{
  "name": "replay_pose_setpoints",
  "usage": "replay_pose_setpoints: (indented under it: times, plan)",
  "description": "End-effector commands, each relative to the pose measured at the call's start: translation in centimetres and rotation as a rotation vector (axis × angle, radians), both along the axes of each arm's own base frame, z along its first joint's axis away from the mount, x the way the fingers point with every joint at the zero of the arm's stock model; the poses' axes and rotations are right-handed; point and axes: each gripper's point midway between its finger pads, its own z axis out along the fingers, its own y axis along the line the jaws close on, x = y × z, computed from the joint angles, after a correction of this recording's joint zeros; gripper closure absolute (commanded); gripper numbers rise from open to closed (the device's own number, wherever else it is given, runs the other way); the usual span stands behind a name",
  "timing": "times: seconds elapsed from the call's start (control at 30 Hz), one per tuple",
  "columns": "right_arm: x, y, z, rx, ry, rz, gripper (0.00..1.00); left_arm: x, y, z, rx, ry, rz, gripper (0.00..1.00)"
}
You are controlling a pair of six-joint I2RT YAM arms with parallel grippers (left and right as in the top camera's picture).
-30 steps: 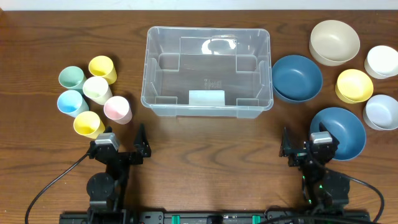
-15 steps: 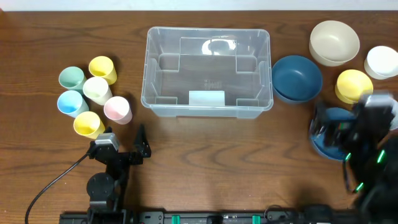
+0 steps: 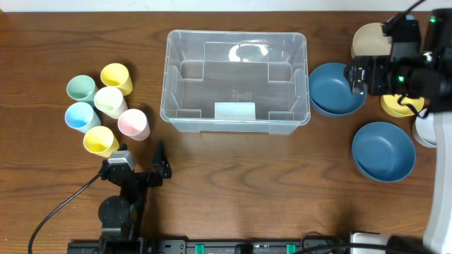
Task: Pack container
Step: 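Reach the right gripper to the far blue bowl and grasp its rim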
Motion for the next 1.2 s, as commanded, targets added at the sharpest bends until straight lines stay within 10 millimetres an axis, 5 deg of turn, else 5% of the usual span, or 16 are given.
replay_pose_setpoints:
  times: [0.0, 0.07, 0.17, 0.33, 0.5, 0.83, 1.17]
  plan:
    - [0.9, -3.0, -2.9, 0.057, 0.127, -0.26, 0.14, 0.0, -0.2, -1.6, 0.0, 0.041, -0.012, 0.02]
    - [0.8, -6.1, -5.4, 0.054, 0.231, -0.52, 0.22, 0.0, -0.2, -1.6, 0.0, 0.041, -0.012, 0.02]
    - [1.4, -8.0, -8.4, 0.067, 0.312, -0.671, 0.21, 0.0, -0.2, -1.6, 0.001, 0.041, -0.012, 0.02]
    - [3.2, -8.0, -13.9, 0.071, 0.412, -0.71, 0.17, 0.0, -0.2, -1.6, 0.001, 0.041, -0.012, 0.02]
    - [4.3, -8.1, -19.3, 0.088, 0.49, -0.775, 0.28, 0.0, -0.2, -1.6, 0.001, 0.041, -0.012, 0.02]
    - [5.1, -8.3, -23.8, 0.092, 0.492, -0.785, 0.3, 0.0, -0.2, -1.6, 0.001, 0.041, -0.012, 0.02]
    - [4.6, -8.2, -26.8, 0.093, 0.485, -0.784, 0.43, 0.0, -0.2, -1.6, 0.0, 0.041, -0.012, 0.02]
